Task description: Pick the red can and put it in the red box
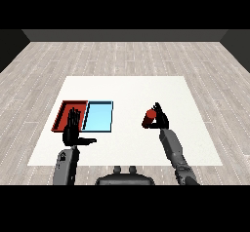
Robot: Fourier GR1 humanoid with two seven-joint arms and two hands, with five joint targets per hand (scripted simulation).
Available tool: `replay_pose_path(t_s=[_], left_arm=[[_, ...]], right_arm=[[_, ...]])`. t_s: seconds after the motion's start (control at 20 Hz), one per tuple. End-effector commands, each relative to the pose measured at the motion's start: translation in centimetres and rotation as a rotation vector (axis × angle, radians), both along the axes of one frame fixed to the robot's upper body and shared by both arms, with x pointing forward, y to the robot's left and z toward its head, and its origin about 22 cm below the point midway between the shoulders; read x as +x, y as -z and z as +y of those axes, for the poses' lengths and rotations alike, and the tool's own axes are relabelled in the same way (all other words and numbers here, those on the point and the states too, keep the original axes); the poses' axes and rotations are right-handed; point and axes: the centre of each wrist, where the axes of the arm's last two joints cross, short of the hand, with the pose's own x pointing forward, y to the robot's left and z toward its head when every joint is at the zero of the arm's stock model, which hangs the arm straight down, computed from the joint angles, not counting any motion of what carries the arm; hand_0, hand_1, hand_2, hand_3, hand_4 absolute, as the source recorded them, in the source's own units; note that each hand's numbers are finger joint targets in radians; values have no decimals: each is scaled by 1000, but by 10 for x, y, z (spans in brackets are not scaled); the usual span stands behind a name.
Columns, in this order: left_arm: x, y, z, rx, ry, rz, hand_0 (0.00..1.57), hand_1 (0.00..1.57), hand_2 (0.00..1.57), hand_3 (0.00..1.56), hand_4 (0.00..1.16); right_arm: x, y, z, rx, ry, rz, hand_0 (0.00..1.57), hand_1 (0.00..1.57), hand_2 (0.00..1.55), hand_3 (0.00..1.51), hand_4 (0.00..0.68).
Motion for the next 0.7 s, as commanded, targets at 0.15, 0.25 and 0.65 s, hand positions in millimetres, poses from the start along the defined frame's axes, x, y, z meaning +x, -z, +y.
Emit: replay_pose_path(t_s=[0.15, 0.25, 0.65], left_arm=[[7, 1, -24, 4, -7, -8, 0, 0, 0, 0, 0], [8, 4, -17, -4, 13, -3, 0, 0, 0, 0, 0], [29, -22, 2, -18, -11, -9, 0, 0, 0, 0, 0]], right_arm=[[16, 0, 5, 2, 0, 2, 0, 0, 0, 0, 0], [20, -8, 25, 5, -6, 25, 0, 0, 0, 0, 0], [23, -14, 25, -14, -30, 21, 0, 0, 0, 0, 0]])
